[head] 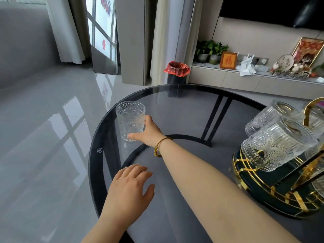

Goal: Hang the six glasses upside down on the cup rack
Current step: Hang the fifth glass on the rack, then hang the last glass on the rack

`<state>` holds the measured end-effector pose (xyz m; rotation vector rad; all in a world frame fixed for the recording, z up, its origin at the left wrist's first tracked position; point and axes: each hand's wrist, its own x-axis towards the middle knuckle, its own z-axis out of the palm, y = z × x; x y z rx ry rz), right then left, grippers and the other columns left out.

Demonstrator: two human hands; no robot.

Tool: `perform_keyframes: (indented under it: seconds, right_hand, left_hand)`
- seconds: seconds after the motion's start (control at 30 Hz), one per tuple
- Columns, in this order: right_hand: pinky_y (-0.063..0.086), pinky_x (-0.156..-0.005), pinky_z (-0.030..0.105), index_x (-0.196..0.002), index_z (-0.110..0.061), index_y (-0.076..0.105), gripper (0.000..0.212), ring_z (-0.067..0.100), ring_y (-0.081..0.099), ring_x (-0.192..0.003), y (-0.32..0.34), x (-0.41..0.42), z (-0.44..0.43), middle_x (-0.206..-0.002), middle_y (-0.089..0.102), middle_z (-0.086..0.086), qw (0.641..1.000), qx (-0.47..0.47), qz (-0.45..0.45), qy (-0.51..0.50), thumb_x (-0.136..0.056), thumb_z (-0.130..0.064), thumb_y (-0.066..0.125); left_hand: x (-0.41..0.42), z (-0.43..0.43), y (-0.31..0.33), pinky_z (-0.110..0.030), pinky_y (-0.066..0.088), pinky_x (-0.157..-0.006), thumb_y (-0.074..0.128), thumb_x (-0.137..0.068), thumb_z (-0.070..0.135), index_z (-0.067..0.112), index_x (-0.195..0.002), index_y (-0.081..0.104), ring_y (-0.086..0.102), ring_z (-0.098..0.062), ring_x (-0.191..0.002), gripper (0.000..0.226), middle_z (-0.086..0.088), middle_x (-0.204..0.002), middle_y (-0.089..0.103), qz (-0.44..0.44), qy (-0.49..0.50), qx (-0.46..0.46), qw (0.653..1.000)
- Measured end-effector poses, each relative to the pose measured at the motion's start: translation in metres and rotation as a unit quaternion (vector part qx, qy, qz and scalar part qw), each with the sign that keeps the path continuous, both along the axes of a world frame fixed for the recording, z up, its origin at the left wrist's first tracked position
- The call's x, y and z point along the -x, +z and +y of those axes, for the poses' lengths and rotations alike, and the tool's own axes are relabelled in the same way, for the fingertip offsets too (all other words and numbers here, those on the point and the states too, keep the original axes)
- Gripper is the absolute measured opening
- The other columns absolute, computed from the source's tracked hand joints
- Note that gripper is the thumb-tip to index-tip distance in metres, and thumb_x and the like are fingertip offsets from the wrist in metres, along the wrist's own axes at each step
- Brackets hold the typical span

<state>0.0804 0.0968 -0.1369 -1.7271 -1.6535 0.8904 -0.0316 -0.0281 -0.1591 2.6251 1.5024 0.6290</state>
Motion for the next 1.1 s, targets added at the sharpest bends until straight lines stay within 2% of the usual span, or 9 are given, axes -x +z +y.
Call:
perform_keyframes:
  seconds: [0.3, 0.4, 0.5, 0.6, 0.73, 0.83, 0.97, 1.03, 1.1]
  right_hand:
    - [0.034, -0.098, 0.038, -0.126, -0.017, 0.027, 0.084, 0.025, 0.031, -0.122, -0.005, -0.007, -0.012, -0.134, 0.034, 0.009, 1.0, -0.018, -0.009, -0.014, -0.061, -0.04, 0.074]
    - [0.035, -0.083, 0.024, -0.119, -0.017, 0.032, 0.072, 0.015, 0.038, -0.106, 0.005, -0.014, -0.029, -0.124, 0.04, 0.006, 0.998, -0.037, 0.054, -0.021, -0.063, -0.032, 0.074]
    - [0.034, -0.067, 0.009, -0.103, -0.025, 0.034, 0.055, 0.008, 0.043, -0.094, 0.025, -0.024, -0.053, -0.103, 0.043, -0.009, 0.992, -0.067, 0.099, -0.028, -0.065, -0.025, 0.073]
    - [0.036, -0.062, 0.006, -0.097, -0.031, 0.034, 0.051, 0.002, 0.046, -0.088, 0.058, -0.045, -0.084, -0.1, 0.045, -0.013, 0.991, -0.097, 0.096, -0.021, -0.065, -0.025, 0.073]
    - [0.032, -0.069, 0.009, -0.117, -0.032, 0.033, 0.071, 0.001, 0.046, -0.098, 0.103, -0.086, -0.138, -0.111, 0.044, -0.015, 0.994, -0.109, 0.028, -0.018, -0.06, -0.034, 0.075]
    - [0.034, -0.059, 0.006, -0.104, -0.042, 0.027, 0.068, -0.013, 0.04, -0.086, 0.139, -0.116, -0.184, -0.096, 0.036, -0.032, 0.993, -0.103, -0.043, -0.029, -0.056, -0.042, 0.075]
    - [0.031, -0.052, -0.008, -0.1, -0.041, 0.034, 0.062, -0.019, 0.034, -0.08, 0.189, -0.153, -0.238, -0.092, 0.036, -0.033, 0.989, -0.104, -0.089, -0.053, -0.055, -0.042, 0.075]
    - [0.03, -0.062, -0.007, -0.105, -0.043, 0.04, 0.065, -0.014, 0.041, -0.088, 0.212, -0.172, -0.261, -0.102, 0.04, -0.032, 0.984, -0.095, -0.132, -0.072, -0.049, -0.05, 0.072]
    - [0.031, -0.082, 0.007, -0.118, -0.039, 0.041, 0.085, -0.007, 0.042, -0.099, 0.23, -0.188, -0.278, -0.12, 0.04, -0.021, 0.974, -0.077, -0.191, -0.09, -0.039, -0.06, 0.064]
  left_hand:
    - [0.002, 0.001, -0.002, -0.036, 0.058, -0.069, 0.085, -0.05, 0.028, 0.022, -0.078, 0.07, 0.07, -0.017, -0.08, 0.033, 0.005, -0.082, 0.074, -0.005, -0.006, 0.001, 1.0]
    - [0.004, 0.002, -0.003, -0.038, 0.057, -0.072, 0.084, -0.054, 0.024, 0.02, -0.08, 0.07, 0.07, -0.019, -0.082, 0.029, 0.003, -0.084, 0.073, -0.017, -0.009, 0.011, 1.0]
    - [0.006, 0.001, -0.005, -0.043, 0.055, -0.077, 0.081, -0.06, 0.02, 0.016, -0.083, 0.07, 0.069, -0.023, -0.089, 0.026, -0.002, -0.089, 0.073, -0.022, -0.002, 0.023, 0.999]
    - [0.006, 0.001, -0.006, -0.042, 0.044, -0.096, 0.068, -0.076, 0.025, 0.018, -0.099, 0.066, 0.058, -0.023, -0.111, 0.024, -0.001, -0.111, 0.066, -0.051, 0.014, 0.067, 0.996]
    - [-0.002, 0.005, -0.001, -0.037, 0.037, -0.098, 0.057, -0.084, 0.032, 0.022, -0.104, 0.063, 0.051, -0.021, -0.116, 0.023, 0.001, -0.121, 0.061, -0.072, 0.041, 0.1, 0.992]
    - [-0.026, 0.003, 0.009, -0.037, 0.039, -0.096, 0.056, -0.086, 0.03, 0.019, -0.106, 0.062, 0.055, -0.025, -0.112, 0.024, -0.003, -0.121, 0.062, -0.079, 0.034, 0.116, 0.99]
    - [-0.062, -0.01, 0.012, -0.032, 0.033, -0.103, 0.05, -0.088, 0.036, 0.024, -0.115, 0.055, 0.049, -0.018, -0.12, 0.03, 0.004, -0.131, 0.054, -0.038, -0.031, 0.135, 0.99]
    - [-0.08, -0.019, 0.012, -0.03, 0.032, -0.105, 0.049, -0.089, 0.037, 0.025, -0.119, 0.051, 0.045, -0.015, -0.123, 0.033, 0.005, -0.134, 0.05, -0.026, -0.065, 0.145, 0.987]
    - [-0.096, -0.03, 0.014, -0.029, 0.029, -0.106, 0.047, -0.089, 0.038, 0.025, -0.124, 0.047, 0.042, -0.015, -0.126, 0.036, 0.005, -0.137, 0.047, -0.021, -0.097, 0.144, 0.985]
